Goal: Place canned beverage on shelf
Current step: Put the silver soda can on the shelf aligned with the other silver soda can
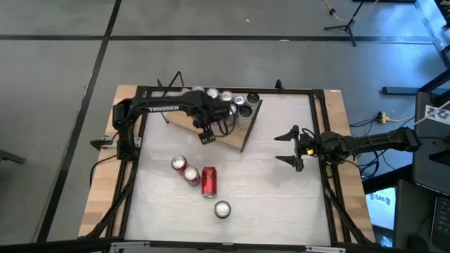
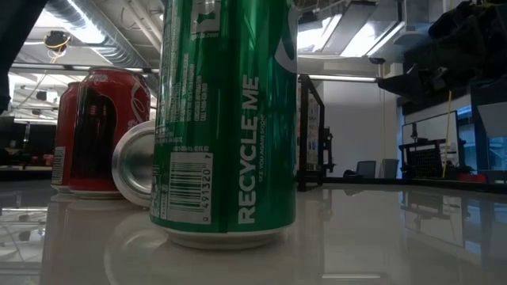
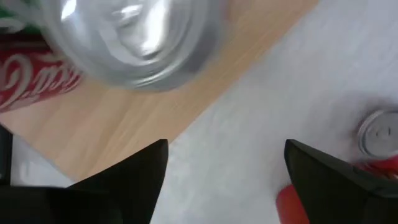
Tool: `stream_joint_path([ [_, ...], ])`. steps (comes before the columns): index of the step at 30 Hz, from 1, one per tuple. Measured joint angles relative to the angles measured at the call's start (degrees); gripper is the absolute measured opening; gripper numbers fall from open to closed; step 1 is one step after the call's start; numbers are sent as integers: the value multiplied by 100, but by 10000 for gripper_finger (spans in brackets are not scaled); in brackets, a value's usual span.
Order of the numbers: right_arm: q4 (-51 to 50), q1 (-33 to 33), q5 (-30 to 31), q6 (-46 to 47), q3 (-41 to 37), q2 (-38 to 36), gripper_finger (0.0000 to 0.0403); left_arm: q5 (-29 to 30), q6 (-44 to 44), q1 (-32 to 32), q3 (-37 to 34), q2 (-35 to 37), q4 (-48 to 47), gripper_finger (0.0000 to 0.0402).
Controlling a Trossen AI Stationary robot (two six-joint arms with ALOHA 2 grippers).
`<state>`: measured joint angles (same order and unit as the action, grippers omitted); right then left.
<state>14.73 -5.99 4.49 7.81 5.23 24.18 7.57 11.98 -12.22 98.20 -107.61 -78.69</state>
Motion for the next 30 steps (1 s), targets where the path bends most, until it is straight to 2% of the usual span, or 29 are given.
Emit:
stream_joint_path([
  [6, -66, -1, 0, 0, 0, 0, 381, 208, 376, 218, -477, 0, 701, 254],
  [12, -172, -1, 0, 0, 0, 1, 381, 263, 524, 139, -799, 0, 1212, 208],
  [15, -173, 0, 0, 0, 0, 2, 381, 482, 551, 72, -858, 0, 1367, 191],
  [20, -171, 0, 0, 0, 0, 1, 381, 891, 549, -34, -858, 0, 1556, 171],
  [30, -169, 1, 0, 0, 0, 1, 381, 936, 413, -279, -858, 0, 2010, 165],
])
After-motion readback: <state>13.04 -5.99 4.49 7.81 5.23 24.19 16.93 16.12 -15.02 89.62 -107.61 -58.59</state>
